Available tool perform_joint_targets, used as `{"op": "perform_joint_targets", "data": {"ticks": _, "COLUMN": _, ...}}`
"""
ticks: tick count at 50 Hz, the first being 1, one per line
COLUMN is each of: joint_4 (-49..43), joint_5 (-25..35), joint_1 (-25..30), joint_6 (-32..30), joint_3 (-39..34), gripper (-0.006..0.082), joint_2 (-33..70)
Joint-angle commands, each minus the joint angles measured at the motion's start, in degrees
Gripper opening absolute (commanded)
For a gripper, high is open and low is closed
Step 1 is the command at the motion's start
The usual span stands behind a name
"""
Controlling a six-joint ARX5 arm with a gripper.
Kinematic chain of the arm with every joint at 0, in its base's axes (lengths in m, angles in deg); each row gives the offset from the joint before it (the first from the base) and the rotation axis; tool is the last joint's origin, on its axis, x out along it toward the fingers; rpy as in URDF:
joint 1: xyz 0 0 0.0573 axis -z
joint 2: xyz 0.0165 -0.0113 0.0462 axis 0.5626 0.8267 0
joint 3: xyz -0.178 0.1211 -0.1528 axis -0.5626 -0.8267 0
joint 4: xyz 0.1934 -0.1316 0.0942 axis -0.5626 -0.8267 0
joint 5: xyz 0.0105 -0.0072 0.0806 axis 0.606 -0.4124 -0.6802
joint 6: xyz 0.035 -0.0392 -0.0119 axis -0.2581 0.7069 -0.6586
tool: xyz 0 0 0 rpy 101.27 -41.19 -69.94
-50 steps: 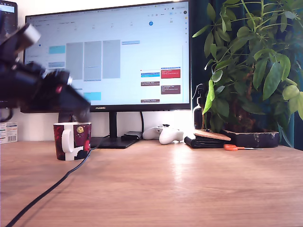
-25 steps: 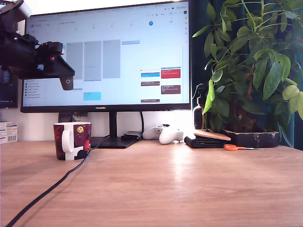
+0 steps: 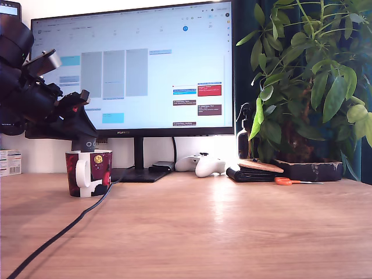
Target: Pick the grey coffee capsule and place it inside the red coffee cup
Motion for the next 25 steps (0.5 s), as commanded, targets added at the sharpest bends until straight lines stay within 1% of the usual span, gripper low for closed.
{"op": "perform_joint_targets", "data": {"ticks": 1, "joint_4": 0.04, "joint_5": 0.04, "joint_1": 0.07, "joint_6": 0.28, "joint_3": 1.27, "gripper": 0.0165, "joint_2": -0.11}}
{"op": "perform_joint_targets", "data": {"ticks": 8, "joint_4": -0.9, "joint_5": 0.04, "joint_1": 0.07, "joint_6": 0.28, "joint_3": 1.27, "gripper": 0.0165, "joint_2": -0.11}}
{"op": "perform_joint_targets", "data": {"ticks": 11, "joint_4": -1.05, "joint_5": 0.02, "joint_1": 0.07, "joint_6": 0.24, "joint_3": 1.27, "gripper": 0.0198, "joint_2": -0.11}}
{"op": "perform_joint_targets", "data": {"ticks": 13, "joint_4": -1.05, "joint_5": 0.04, "joint_1": 0.07, "joint_6": 0.07, "joint_3": 1.27, "gripper": 0.0302, "joint_2": -0.11}}
{"op": "perform_joint_targets", "data": {"ticks": 16, "joint_4": -0.96, "joint_5": 0.04, "joint_1": 0.07, "joint_6": 0.04, "joint_3": 1.29, "gripper": 0.0527, "joint_2": -0.11}}
{"op": "perform_joint_targets", "data": {"ticks": 18, "joint_4": -1.07, "joint_5": 0.07, "joint_1": 0.07, "joint_6": 0.09, "joint_3": 1.36, "gripper": 0.0659, "joint_2": -0.11}}
{"op": "perform_joint_targets", "data": {"ticks": 20, "joint_4": -1.51, "joint_5": 0.31, "joint_1": 0.07, "joint_6": 0.07, "joint_3": 1.49, "gripper": 0.0746, "joint_2": -0.11}}
{"op": "perform_joint_targets", "data": {"ticks": 22, "joint_4": -2.01, "joint_5": 0.85, "joint_1": 0.07, "joint_6": 0.07, "joint_3": 1.64, "gripper": 0.0778, "joint_2": -0.13}}
{"op": "perform_joint_targets", "data": {"ticks": 25, "joint_4": -2.69, "joint_5": 2.25, "joint_1": 0.07, "joint_6": 0.09, "joint_3": 2.05, "gripper": 0.0777, "joint_2": -0.15}}
